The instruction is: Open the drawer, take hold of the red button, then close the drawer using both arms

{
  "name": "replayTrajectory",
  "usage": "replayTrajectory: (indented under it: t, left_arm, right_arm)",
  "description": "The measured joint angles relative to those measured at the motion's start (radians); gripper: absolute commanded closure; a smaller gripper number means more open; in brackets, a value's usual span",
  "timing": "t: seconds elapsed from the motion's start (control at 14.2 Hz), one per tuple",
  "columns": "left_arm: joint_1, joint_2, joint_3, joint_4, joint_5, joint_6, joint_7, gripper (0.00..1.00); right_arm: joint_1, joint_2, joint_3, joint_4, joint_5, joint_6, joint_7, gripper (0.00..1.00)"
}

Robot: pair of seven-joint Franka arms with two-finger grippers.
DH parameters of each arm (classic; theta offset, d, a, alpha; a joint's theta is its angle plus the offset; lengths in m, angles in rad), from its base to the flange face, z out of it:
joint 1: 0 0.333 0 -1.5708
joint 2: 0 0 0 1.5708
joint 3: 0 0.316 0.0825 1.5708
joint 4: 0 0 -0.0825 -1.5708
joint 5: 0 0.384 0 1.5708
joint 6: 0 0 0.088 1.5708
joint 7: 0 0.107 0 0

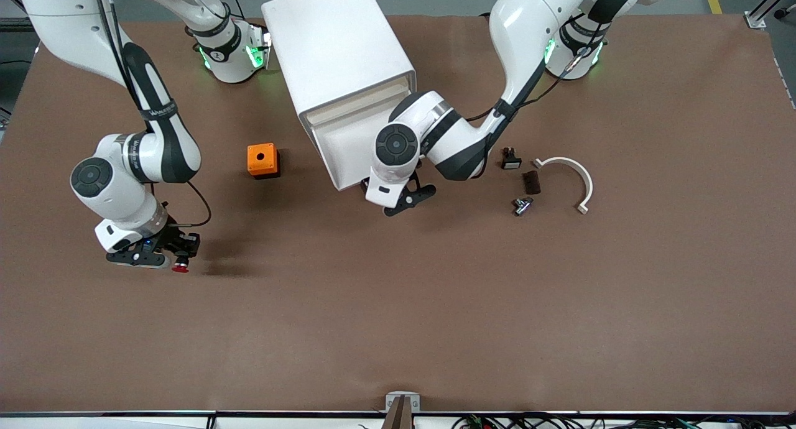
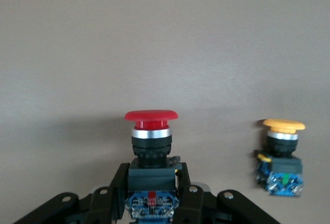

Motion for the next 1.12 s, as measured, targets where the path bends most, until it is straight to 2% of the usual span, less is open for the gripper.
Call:
replayTrajectory:
  t: [0.49, 0.56, 0.7, 0.77, 1.12]
  left_arm:
    - [-0.005, 0.0, -0.082, -0.015, -0.002, -0.016, -0.098, 0.0]
    - [-0.006, 0.0, -0.091, -0.017, -0.009, -0.016, -0.112, 0.0]
    - [-0.008, 0.0, -0.098, -0.018, -0.04, -0.017, -0.122, 0.0]
    - [-0.011, 0.001, -0.099, -0.019, -0.054, -0.017, -0.123, 0.0]
    - [-0.038, 0.013, -0.101, -0.023, -0.122, -0.016, -0.13, 0.0]
  right_arm:
    - [-0.07, 0.065, 0.008, -0.014, 0.0, 0.069, -0.054, 1.0]
    - [-0.074, 0.071, 0.016, -0.015, 0.0, 0.073, -0.054, 0.81]
    - [-0.096, 0.081, 0.04, -0.015, 0.0, 0.074, -0.054, 0.24]
    - [-0.11, 0.086, 0.053, -0.015, 0.0, 0.074, -0.054, 0.01]
    - [-0.137, 0.088, 0.087, -0.012, 0.0, 0.077, -0.054, 0.0]
